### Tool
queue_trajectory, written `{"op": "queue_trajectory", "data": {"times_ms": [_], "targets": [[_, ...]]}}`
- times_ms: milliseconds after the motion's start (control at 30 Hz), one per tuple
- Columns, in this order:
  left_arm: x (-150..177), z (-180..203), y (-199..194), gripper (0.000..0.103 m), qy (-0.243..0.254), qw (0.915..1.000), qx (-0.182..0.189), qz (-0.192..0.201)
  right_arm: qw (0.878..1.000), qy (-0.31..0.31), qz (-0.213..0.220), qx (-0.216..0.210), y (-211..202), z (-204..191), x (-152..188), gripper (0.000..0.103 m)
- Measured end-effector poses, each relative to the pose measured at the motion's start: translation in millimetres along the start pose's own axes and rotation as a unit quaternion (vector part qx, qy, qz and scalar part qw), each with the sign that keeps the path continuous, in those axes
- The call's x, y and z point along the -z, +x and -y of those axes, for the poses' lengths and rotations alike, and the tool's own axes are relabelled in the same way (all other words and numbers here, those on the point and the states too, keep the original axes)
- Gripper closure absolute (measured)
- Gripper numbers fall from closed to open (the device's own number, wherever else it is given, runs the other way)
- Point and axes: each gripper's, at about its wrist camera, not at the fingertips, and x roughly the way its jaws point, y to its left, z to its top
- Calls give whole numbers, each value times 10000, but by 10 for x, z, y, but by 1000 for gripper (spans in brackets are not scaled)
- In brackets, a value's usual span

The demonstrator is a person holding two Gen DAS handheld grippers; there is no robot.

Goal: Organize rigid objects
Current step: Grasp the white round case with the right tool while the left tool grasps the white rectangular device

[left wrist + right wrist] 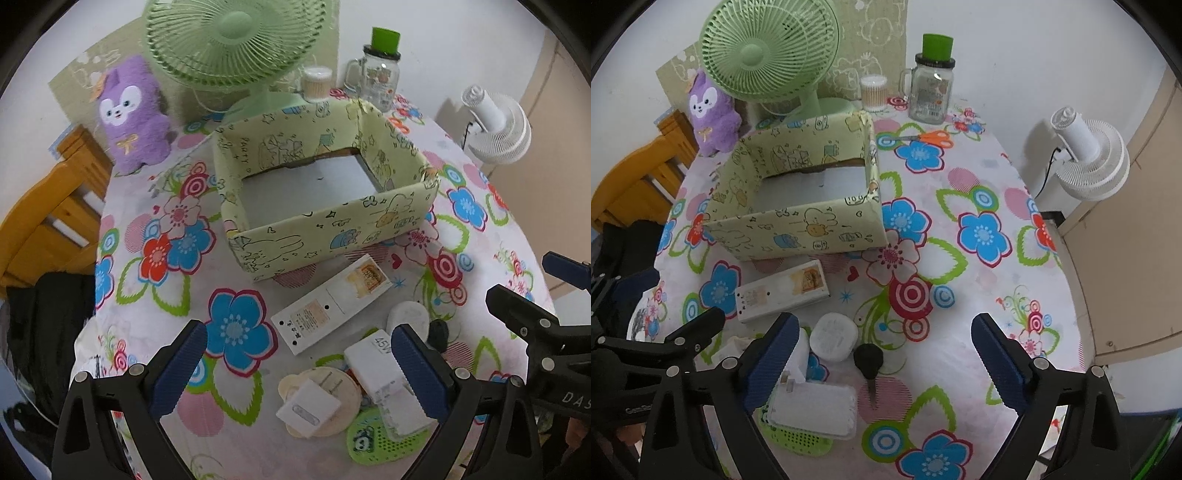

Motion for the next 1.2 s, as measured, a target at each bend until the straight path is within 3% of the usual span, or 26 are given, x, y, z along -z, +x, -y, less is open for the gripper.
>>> {"op": "queue_trajectory", "data": {"times_ms": [833,1200], "targets": [[-33,66,872,6,1009,9936,303,-399,9971,471,-584,107,758,-114,247,15],[-73,187,1142,8,1228,9898,379,-608,9941,763,-776,10,962,-96,336,20]]}}
